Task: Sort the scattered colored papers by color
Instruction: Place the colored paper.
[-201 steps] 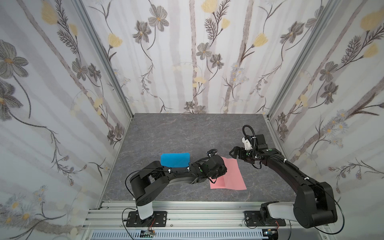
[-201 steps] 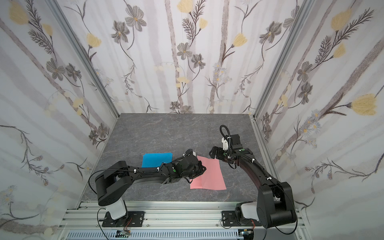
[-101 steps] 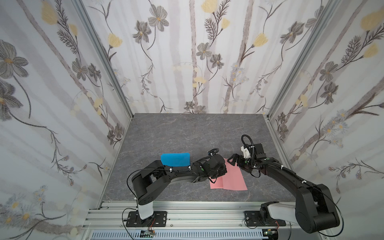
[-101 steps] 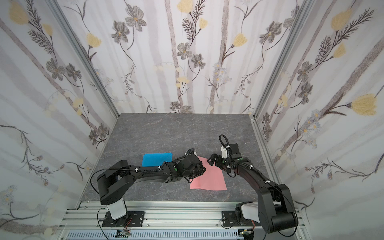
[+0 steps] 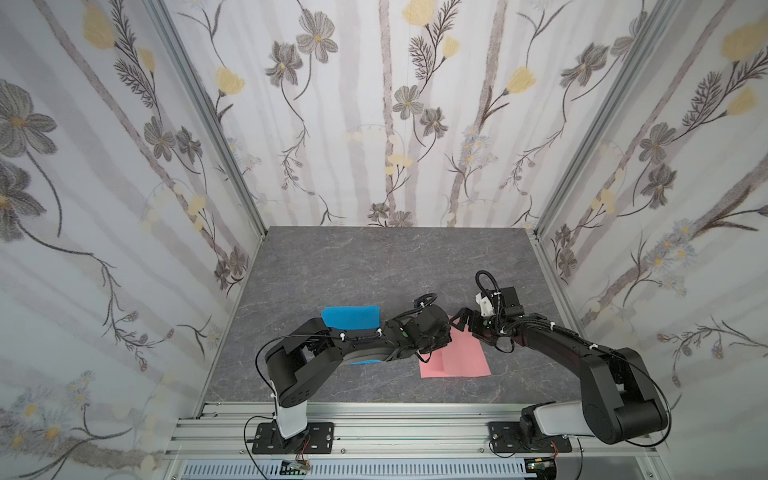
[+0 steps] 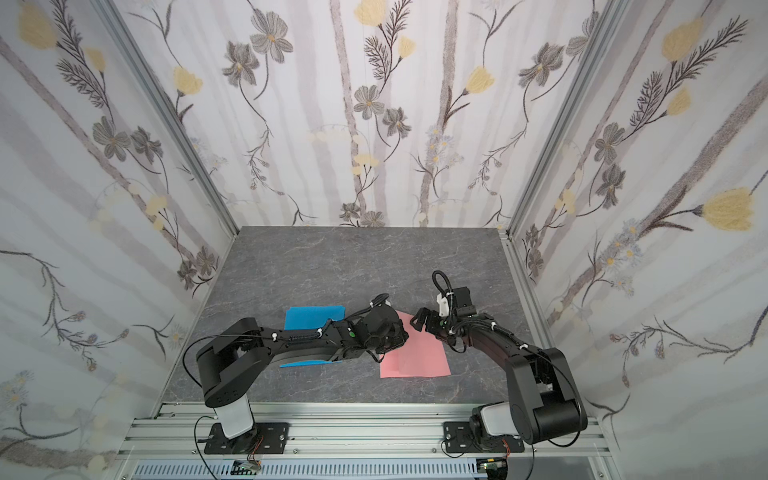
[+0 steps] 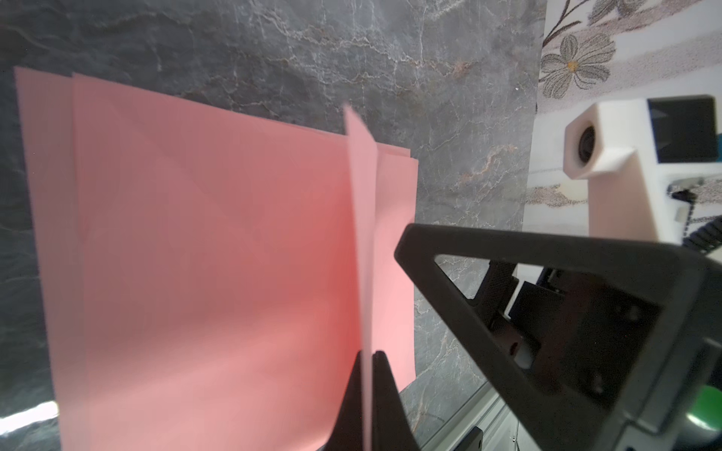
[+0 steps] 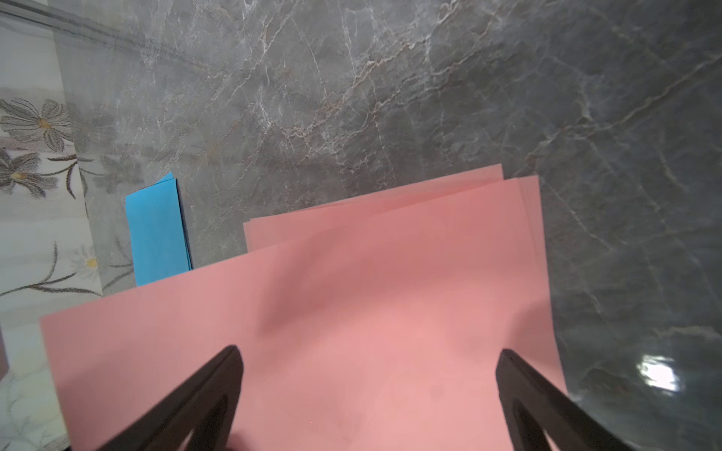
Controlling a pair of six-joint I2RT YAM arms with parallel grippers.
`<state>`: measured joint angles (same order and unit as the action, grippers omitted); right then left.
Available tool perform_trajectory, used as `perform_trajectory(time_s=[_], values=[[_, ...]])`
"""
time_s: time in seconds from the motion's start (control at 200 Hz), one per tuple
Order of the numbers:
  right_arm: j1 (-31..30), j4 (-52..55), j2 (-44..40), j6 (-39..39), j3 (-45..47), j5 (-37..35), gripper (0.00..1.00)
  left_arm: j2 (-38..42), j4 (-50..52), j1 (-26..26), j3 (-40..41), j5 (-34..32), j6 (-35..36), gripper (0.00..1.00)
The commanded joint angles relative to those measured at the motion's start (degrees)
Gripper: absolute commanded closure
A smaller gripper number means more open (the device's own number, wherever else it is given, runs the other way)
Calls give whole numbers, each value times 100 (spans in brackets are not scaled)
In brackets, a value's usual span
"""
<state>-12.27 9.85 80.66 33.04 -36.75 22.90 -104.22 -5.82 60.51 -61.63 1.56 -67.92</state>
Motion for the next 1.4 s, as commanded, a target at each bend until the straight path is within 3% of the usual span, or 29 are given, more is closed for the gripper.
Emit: perform_trajectory(time_s=[0.0,0.44,0.505,0.57,0.659,0.719,0.879,1.034,1.394], values=[[-62,-348,181,130,48,-109,0,39,-15,-9,23,-23,8,100],[-177,-553,607,194,168,-308,0,146,107,-39,59,-16,27,100],[-174,-553,617,190,168,-303,0,153,236,-39,16,-45,34,72],[-179,-554,604,186,175,-317,0,159,376,-44,-50,-67,92,66],[-172,-550,600,182,164,-321,0,172,629,-39,-153,-119,136,48],[-172,-545,608,177,160,-312,0,193,888,-26,-237,-180,152,41],[-176,-538,635,168,160,-316,0,336,1936,40,-566,-488,266,40],[-173,-528,644,168,157,-347,0,540,3373,200,-1046,-1188,273,39],[-176,-262,492,203,173,-695,0,14,4589,523,-1744,-1693,776,36]])
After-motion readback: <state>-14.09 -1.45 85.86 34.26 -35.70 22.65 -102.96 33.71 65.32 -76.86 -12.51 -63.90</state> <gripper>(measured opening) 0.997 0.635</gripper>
